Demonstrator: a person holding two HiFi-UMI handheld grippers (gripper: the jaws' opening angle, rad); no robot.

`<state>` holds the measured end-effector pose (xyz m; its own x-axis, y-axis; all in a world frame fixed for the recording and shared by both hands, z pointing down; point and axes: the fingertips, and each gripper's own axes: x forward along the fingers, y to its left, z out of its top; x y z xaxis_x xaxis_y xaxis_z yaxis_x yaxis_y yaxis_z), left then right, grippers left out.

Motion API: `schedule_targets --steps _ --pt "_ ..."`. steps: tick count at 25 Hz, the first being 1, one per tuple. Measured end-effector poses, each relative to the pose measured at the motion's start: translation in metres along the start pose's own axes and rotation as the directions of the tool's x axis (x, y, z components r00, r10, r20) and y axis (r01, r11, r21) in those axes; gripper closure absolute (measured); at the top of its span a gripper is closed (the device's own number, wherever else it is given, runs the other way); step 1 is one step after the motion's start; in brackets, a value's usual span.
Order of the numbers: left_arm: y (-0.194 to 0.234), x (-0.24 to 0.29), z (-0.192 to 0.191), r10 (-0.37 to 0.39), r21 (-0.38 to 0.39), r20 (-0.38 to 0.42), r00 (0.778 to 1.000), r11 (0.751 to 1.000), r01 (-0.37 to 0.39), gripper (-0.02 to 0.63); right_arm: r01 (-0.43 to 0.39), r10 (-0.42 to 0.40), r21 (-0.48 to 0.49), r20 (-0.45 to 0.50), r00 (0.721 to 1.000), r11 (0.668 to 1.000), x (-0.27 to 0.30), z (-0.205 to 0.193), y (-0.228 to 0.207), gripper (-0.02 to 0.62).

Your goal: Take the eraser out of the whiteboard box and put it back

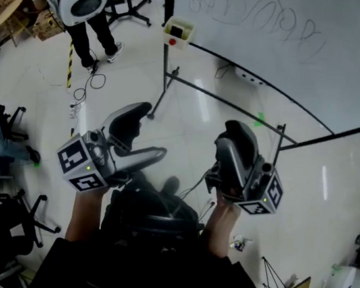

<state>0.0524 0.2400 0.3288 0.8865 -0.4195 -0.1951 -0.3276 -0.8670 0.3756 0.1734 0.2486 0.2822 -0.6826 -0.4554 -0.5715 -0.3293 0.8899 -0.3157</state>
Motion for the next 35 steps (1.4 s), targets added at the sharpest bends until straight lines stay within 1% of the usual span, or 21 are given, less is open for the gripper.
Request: schedule_targets --steps 5,9,14,19,21,25,30,32,35 --pt "0.004 -0.015 0.013 -0.013 0.009 0.02 1.0 1.0 0.013 0.192 -0.002 0.002 -0.032 -0.004 1.0 0.999 0.015 -0.003 0.01 0.468" --pt "0.016 -0.044 0.025 -0.004 -0.001 0.039 0.999 1.0 0.004 0.192 0.006 -0.007 -0.035 -0.027 1.0 0.999 0.039 -0.021 0.017 0.469" --pt "0.033 -0.084 0.038 -0.006 -0.028 0.063 0.998 1.0 0.007 0.193 0.04 -0.042 -0.035 -0.054 0.998 0.999 0.067 -0.049 0.03 0.474" --pt "0.044 -0.103 0.047 -0.024 -0.038 0.083 0.996 0.999 0.027 0.192 0.088 -0.092 -0.057 -0.073 0.993 0.995 0.081 -0.068 0.042 0.477" --pt "0.045 -0.11 0.046 -0.039 -0.05 0.088 0.995 0.998 0.044 0.193 0.107 -0.114 -0.08 -0.079 0.99 0.991 0.084 -0.074 0.049 0.477" --pt "0.046 -0.123 0.04 -0.071 -0.094 0.085 0.994 0.992 0.079 0.193 0.157 -0.164 -0.078 -0.094 0.982 0.985 0.085 -0.085 0.063 0.482" --pt "0.051 -0.132 0.024 -0.102 -0.14 0.081 0.991 0.984 0.113 0.192 0.202 -0.218 -0.13 -0.13 0.967 0.971 0.081 -0.107 0.065 0.486" --pt "0.053 -0.134 0.022 -0.104 -0.146 0.085 0.991 0.983 0.115 0.192 0.204 -0.221 -0.127 -0.138 0.965 0.971 0.084 -0.111 0.066 0.486" --pt "0.049 -0.139 0.03 -0.1 -0.13 0.102 0.99 0.985 0.113 0.192 0.173 -0.19 -0.123 -0.145 0.971 0.977 0.093 -0.11 0.073 0.486"
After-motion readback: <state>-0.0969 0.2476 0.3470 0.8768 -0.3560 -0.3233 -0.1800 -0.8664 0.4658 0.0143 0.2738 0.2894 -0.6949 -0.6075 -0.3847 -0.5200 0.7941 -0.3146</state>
